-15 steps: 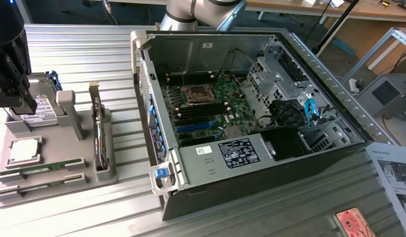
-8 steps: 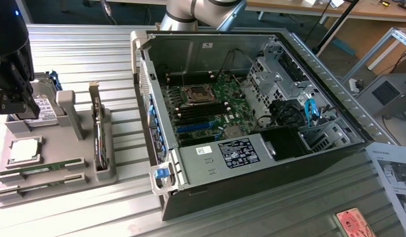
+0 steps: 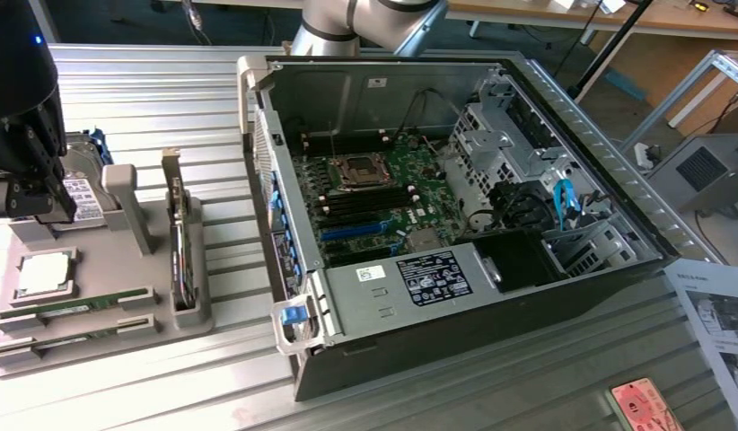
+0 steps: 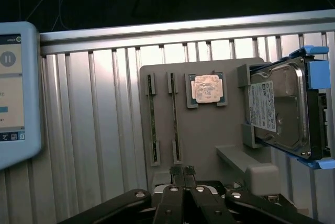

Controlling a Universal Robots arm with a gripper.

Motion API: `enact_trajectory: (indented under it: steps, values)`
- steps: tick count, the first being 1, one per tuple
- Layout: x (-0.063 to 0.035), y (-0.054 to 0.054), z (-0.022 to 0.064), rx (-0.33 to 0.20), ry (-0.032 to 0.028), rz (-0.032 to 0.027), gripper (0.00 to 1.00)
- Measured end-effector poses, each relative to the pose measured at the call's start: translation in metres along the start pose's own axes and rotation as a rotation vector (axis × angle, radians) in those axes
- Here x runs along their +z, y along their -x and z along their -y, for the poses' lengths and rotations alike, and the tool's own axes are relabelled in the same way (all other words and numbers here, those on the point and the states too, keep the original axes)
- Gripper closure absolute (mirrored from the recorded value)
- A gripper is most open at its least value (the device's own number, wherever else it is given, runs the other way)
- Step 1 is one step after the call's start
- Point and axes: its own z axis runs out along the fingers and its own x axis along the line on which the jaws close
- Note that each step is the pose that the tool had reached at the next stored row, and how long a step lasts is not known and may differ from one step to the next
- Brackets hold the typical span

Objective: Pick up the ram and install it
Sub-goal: 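Pick up the ram and move it above insertion slot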

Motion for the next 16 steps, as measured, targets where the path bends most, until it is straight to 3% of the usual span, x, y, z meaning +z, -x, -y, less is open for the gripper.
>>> enact_trajectory:
  steps: [3,5,6,10,16]
  values:
    - [0.0000,0.0000,0.0000,0.000,0.0000,0.0000,0.89]
    - [0.0000,0.0000,0.0000,0.000,0.0000,0.0000,0.84]
    - [0.0000,0.0000,0.0000,0.000,0.0000,0.0000,0.76]
    - [0.0008,0.0000,0.0000,0.000,-0.0003,0.0003,0.76]
    - [0.0096,-0.0036,0.0007,-0.004,0.0000,-0.0002,0.76]
